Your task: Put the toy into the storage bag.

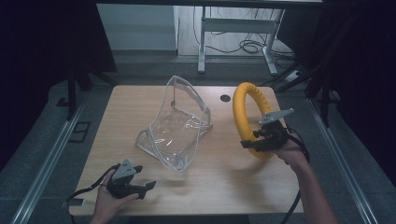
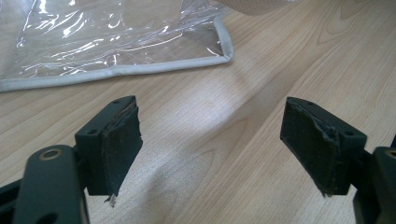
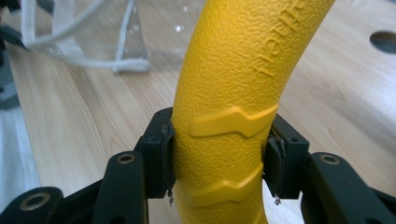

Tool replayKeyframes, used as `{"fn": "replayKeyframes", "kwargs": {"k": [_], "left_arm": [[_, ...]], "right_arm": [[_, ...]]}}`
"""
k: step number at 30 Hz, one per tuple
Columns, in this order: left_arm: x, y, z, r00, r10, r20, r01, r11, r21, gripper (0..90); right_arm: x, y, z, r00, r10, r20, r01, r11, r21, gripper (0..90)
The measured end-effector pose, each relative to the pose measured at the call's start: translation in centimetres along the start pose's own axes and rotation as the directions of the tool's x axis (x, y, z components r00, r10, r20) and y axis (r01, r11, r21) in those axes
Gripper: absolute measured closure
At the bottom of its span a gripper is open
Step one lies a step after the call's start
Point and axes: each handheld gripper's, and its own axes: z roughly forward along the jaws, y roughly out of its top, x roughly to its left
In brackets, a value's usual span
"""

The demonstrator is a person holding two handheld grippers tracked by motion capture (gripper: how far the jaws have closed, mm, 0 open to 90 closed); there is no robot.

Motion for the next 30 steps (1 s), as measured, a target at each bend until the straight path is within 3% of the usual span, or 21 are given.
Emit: {"fn": "replayKeyframes", "kwargs": {"k": [15, 23, 30], "left_arm": [[0.03, 0.0, -0.01, 1.0, 0.003, -0.001, -0.003, 1.0, 0.003, 20.1], [0.01, 0.0, 0.04, 1.0, 0.002, 0.0, -0.002, 1.0, 0.002, 20.1], [0.01, -0.01, 0.0, 1.0, 0.004, 0.0, -0.004, 1.0, 0.006, 20.1]], "right_arm": [[0.11, 0.77, -0.38, 0.9989, 0.045, -0.013, -0.046, 0.988, -0.15, 51.5], [0.22, 0.84, -0.32, 0.9971, 0.074, -0.019, -0.076, 0.972, -0.221, 51.4], [0.45, 0.77, -0.04, 0.9951, 0.099, -0.011, -0.097, 0.947, -0.305, 51.4]]}}
